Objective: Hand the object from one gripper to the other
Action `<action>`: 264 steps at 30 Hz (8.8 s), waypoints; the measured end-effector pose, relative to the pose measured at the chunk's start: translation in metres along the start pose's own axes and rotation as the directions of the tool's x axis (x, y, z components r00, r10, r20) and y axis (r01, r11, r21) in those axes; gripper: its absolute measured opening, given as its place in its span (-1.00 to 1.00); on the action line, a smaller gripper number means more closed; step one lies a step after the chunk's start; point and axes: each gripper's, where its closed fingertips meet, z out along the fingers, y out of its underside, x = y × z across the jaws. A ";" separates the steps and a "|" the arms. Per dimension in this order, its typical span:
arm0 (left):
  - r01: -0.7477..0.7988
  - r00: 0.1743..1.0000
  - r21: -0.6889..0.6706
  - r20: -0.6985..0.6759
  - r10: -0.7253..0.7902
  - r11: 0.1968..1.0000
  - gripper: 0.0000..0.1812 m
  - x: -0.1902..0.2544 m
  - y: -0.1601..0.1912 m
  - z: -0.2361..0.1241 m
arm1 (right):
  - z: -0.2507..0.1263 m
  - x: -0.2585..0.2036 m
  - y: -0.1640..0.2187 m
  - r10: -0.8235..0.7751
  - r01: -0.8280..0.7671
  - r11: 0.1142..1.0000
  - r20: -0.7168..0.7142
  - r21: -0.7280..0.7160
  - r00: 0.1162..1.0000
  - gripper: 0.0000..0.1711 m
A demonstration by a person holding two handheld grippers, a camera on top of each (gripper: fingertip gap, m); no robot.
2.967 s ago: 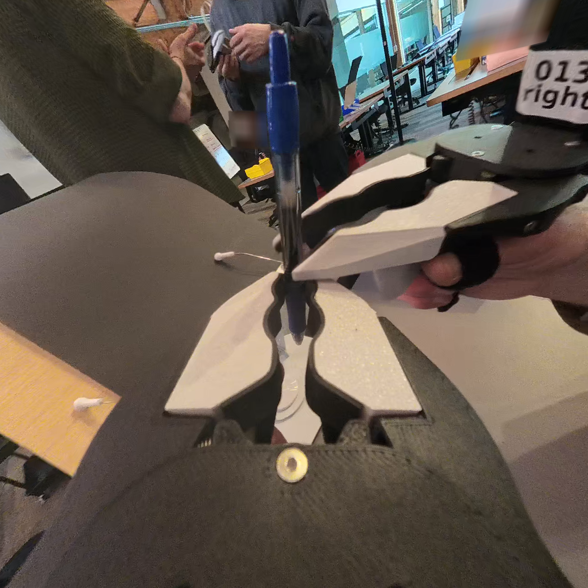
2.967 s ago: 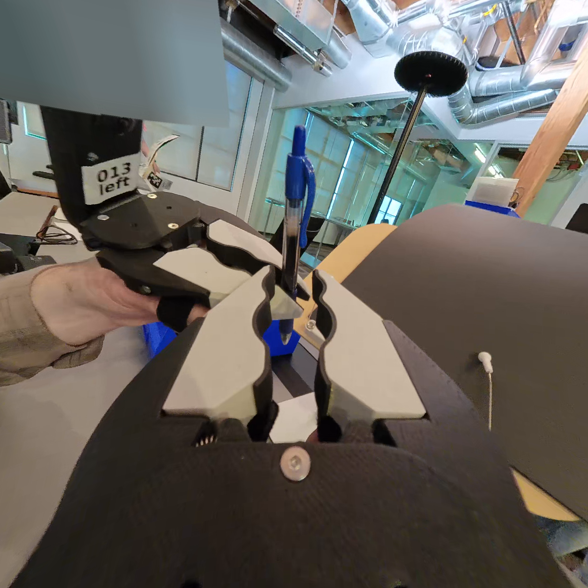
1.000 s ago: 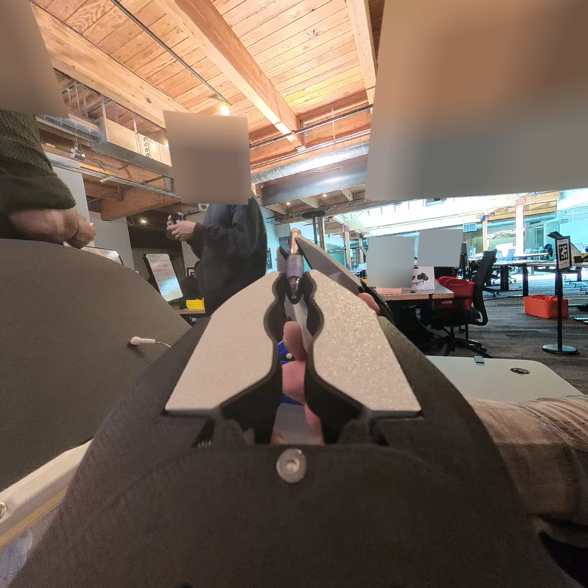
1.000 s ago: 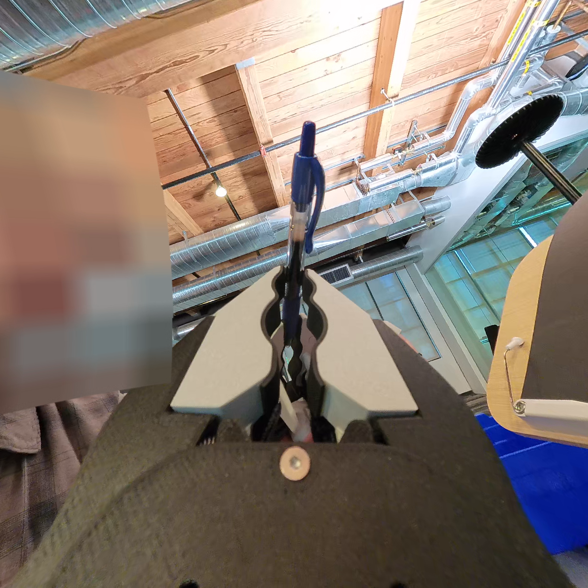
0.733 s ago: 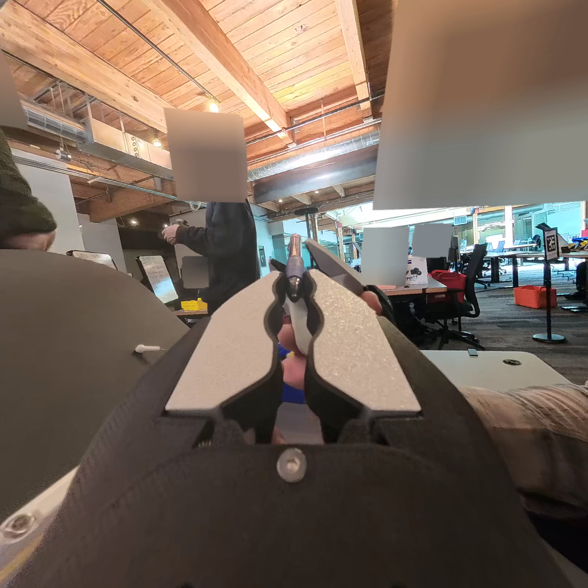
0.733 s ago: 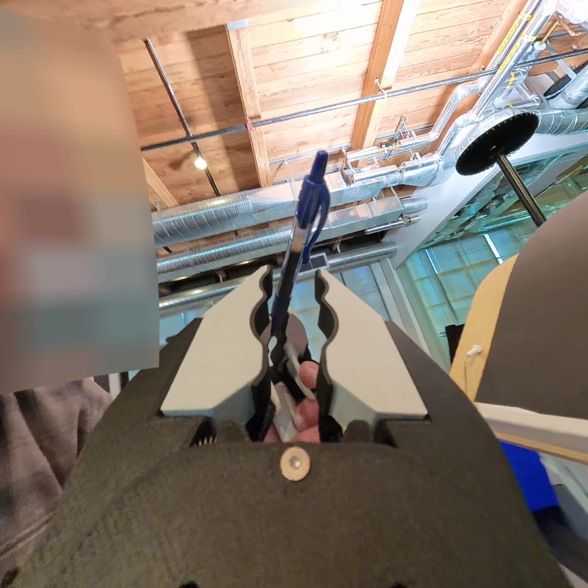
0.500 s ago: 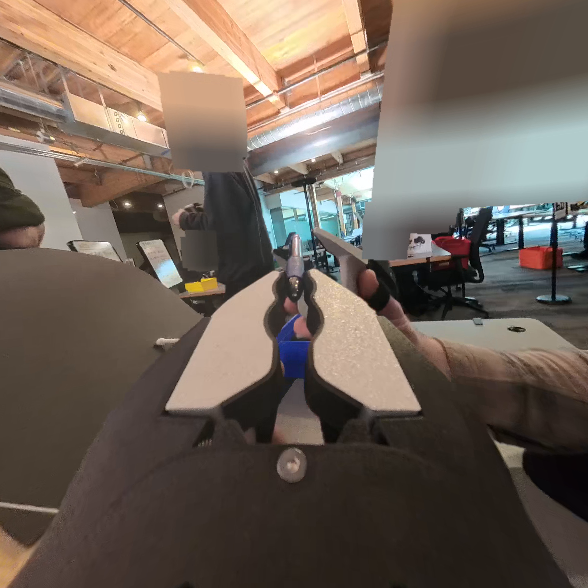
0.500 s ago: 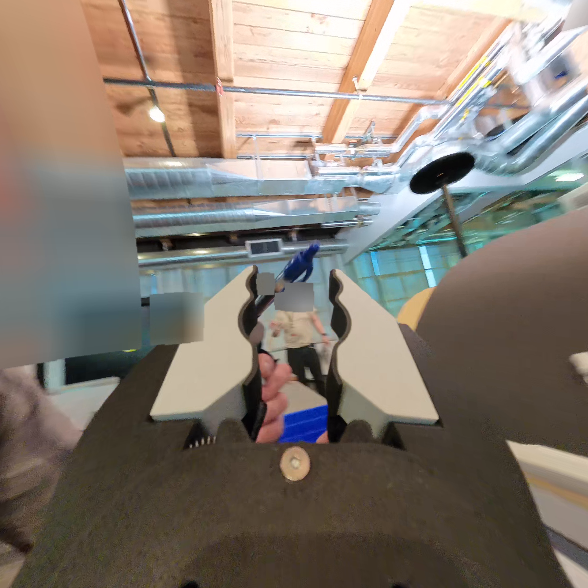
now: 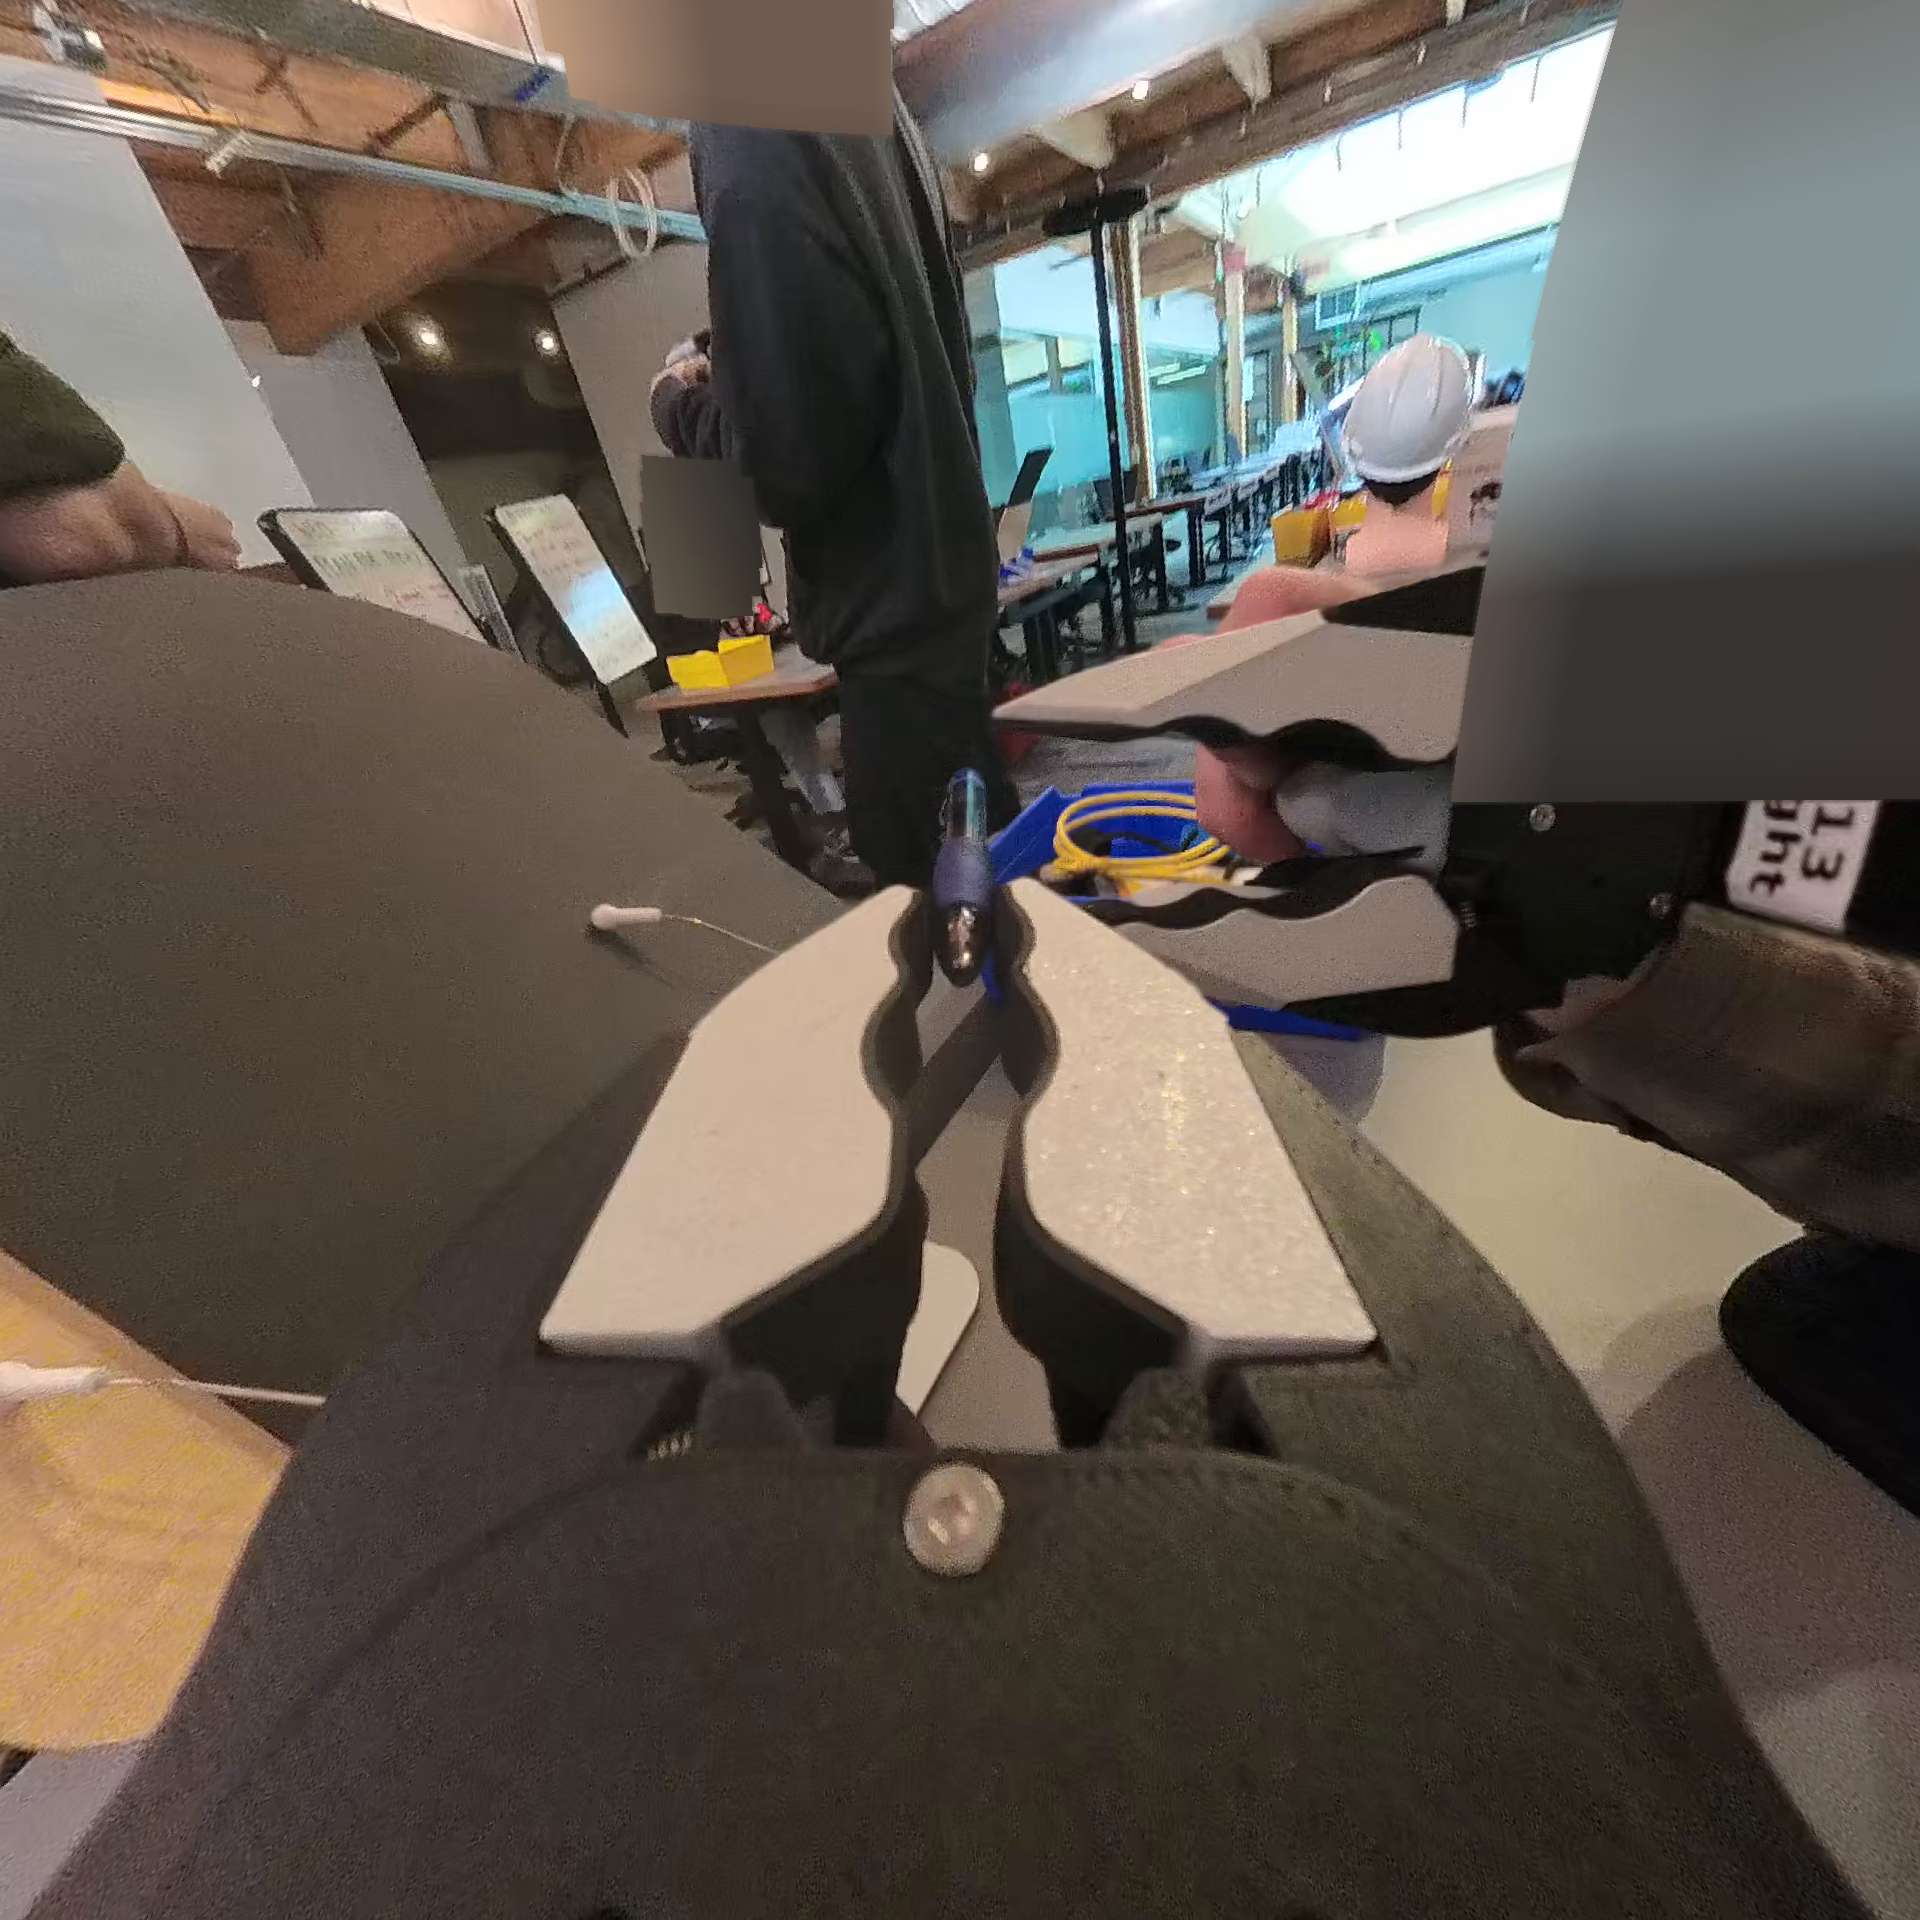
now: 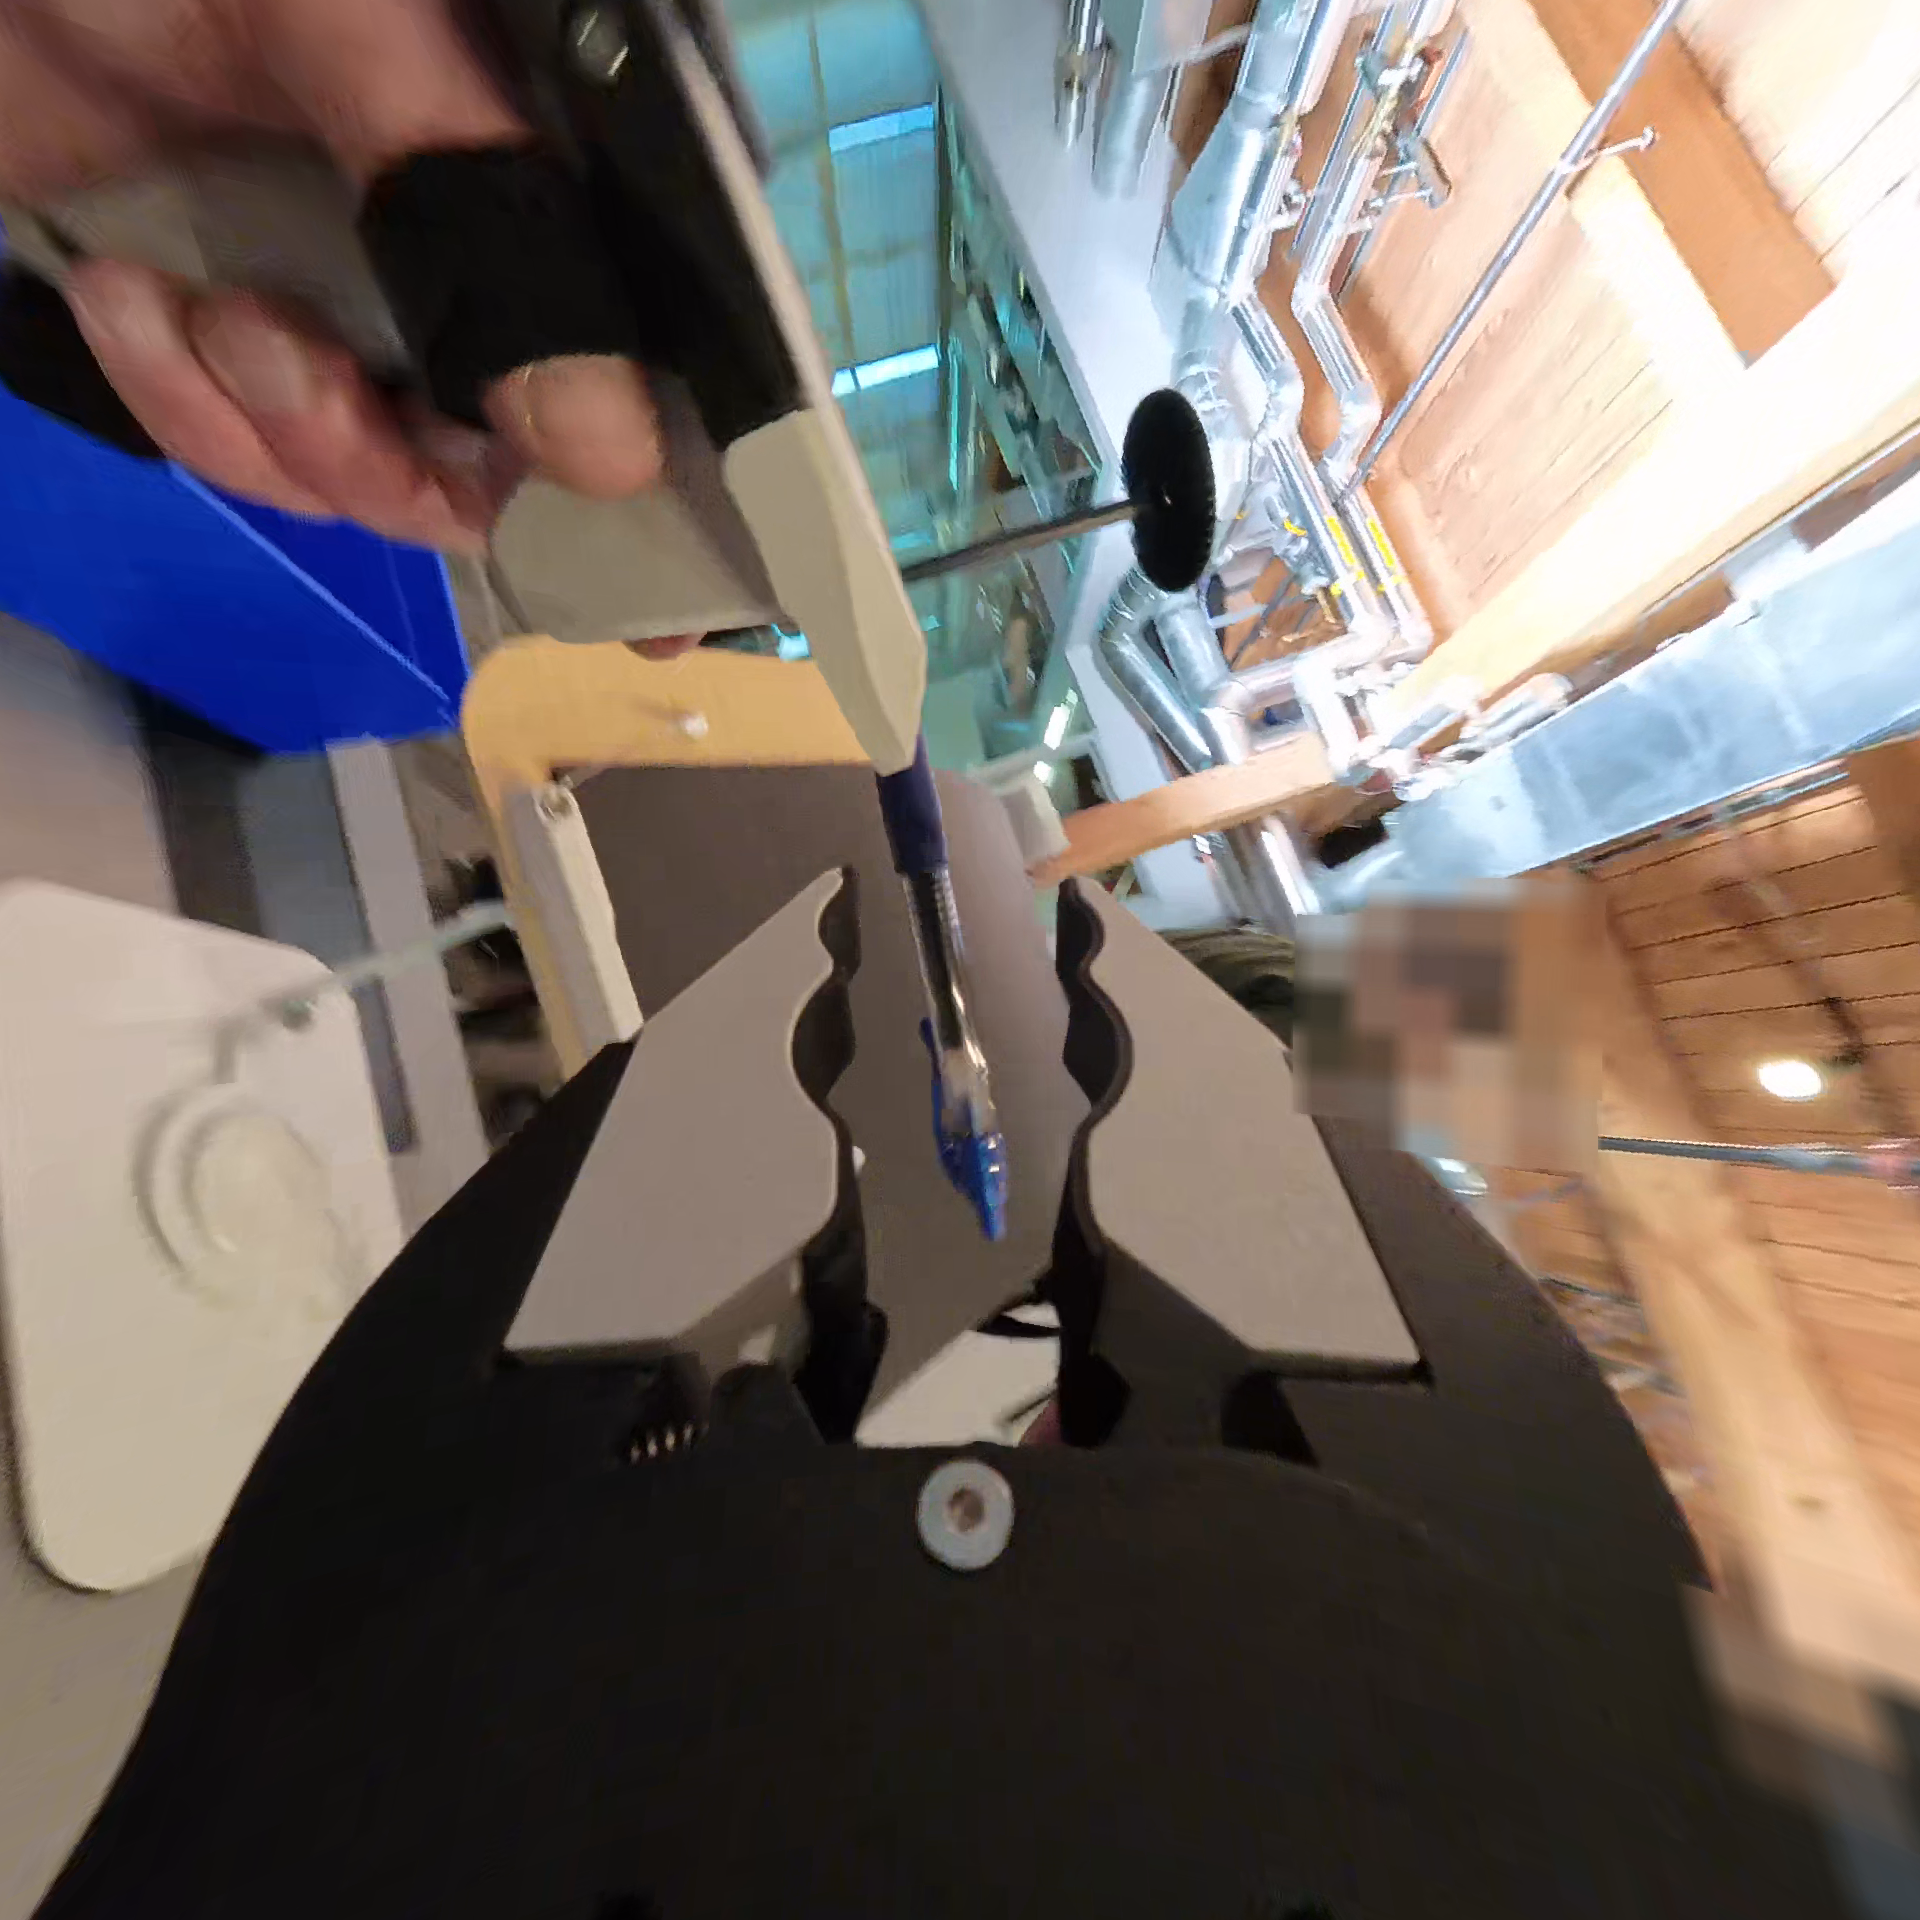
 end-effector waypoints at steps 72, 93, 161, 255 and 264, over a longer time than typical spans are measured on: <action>-0.367 0.899 -0.248 0.152 0.410 0.896 -0.89 -0.016 0.024 0.001 | -0.014 0.025 -0.001 -0.019 0.018 1.000 0.047 0.024 0.999 -0.67; -0.155 0.988 -0.502 -0.097 0.123 0.851 -0.89 0.004 0.072 -0.012 | 0.020 -0.068 0.012 -0.264 0.270 0.962 0.108 -0.046 0.958 -0.90; -0.594 0.657 -0.673 -0.090 0.748 0.441 -0.89 -0.022 0.083 -0.012 | 0.026 -0.072 0.007 -0.271 0.279 0.959 0.115 -0.056 0.956 -0.84; -0.937 0.307 -0.015 0.436 0.846 0.348 -0.88 0.053 -0.025 -0.004 | -0.005 -0.017 -0.049 0.694 -0.980 -0.140 0.691 -0.143 -0.200 0.80; -0.936 0.342 0.072 0.408 0.847 0.343 -0.88 0.082 -0.024 0.001 | -0.015 -0.014 -0.056 0.621 -0.974 -0.195 0.753 -0.118 -0.216 0.86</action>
